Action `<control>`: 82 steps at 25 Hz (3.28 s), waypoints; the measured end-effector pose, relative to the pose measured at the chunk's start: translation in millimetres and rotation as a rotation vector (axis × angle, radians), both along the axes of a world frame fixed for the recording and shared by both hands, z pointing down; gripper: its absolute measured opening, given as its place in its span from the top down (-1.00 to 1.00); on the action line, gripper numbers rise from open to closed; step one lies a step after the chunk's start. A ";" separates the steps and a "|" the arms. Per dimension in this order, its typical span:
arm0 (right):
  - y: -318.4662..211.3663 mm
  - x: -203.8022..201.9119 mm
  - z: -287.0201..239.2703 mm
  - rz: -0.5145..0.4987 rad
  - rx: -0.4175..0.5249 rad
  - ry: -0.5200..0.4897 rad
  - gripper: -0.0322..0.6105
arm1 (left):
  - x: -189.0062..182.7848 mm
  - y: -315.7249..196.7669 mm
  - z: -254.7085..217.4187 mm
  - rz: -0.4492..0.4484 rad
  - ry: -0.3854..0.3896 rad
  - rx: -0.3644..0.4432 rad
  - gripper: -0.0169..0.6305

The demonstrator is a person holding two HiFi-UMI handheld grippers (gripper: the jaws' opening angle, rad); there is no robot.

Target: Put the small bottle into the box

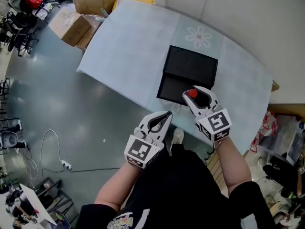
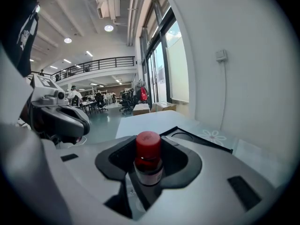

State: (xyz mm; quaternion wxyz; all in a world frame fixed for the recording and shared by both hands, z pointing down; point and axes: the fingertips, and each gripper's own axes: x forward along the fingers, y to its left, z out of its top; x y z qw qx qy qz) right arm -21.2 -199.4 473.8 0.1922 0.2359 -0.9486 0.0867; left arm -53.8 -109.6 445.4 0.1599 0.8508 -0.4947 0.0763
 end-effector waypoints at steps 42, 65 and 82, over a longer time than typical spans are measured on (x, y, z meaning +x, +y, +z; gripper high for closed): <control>-29.0 -28.9 104.8 -0.014 -0.046 0.185 0.38 | -9.5 -53.5 53.2 0.118 0.045 -0.110 0.92; 23.3 53.6 -20.6 0.036 0.003 -0.095 0.87 | 53.1 -0.4 -9.8 0.027 0.004 0.028 0.92; 95.2 67.7 -96.4 0.076 0.061 -0.184 0.87 | 38.0 39.8 -76.3 0.017 0.002 0.119 0.92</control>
